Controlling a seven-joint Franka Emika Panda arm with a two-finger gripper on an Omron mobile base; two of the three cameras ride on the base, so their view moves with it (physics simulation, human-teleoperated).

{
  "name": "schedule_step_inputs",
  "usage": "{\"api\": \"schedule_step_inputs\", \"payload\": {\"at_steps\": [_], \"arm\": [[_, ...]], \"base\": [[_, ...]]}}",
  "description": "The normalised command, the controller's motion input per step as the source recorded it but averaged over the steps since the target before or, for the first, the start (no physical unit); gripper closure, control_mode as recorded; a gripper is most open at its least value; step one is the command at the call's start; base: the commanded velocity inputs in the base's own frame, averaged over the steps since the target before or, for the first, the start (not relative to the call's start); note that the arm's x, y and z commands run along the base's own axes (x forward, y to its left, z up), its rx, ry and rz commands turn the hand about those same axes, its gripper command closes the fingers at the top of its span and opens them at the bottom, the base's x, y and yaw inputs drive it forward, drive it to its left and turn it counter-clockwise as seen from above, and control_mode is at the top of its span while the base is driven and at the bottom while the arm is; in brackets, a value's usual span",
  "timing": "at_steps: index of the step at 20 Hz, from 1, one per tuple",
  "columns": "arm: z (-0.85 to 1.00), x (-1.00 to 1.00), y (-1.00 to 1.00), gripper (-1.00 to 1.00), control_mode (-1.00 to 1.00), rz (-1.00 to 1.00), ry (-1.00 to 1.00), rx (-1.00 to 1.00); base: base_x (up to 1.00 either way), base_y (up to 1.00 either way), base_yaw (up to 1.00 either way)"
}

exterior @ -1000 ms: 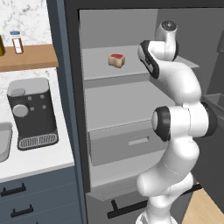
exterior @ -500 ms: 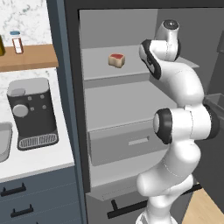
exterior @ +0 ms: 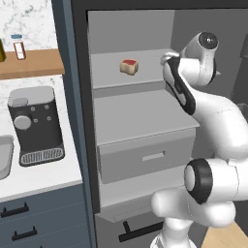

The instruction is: Place one garlic and one steak in each tupperware on the nearby counter, to pack two identical lunches.

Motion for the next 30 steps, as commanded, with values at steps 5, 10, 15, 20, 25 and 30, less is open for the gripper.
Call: {"api": "schedule_step_inputs", "payload": {"at_steps": [5,10,15,20,25,30], "arm": [[0.36,-1.00,0.00,1.00,-1.00,0.10,-0.04,0.00],[0.05,-0.60,0.00,1.00,1.00,0.11,0.00,0.00],[0.00,0.00,0.00,1.00,1.00,0.00,0.00,0.00],[0.00,0.00,0.00,1.00,1.00,0.00,0.00,0.00],[0.00,0.00,0.00,1.00,1.00,0.00,0.00,0.00],[0.00,0.00,0.00,1.00,1.00,0.00,0.00,0.00]], "base": [[0.00,0.00,0.00],[-0.40,0.00,0.09],[-1.00,0.17,0.21],[-1.00,0.93,0.08],[-0.92,1.00,-0.02],[-0.46,1.00,-0.04]]}}
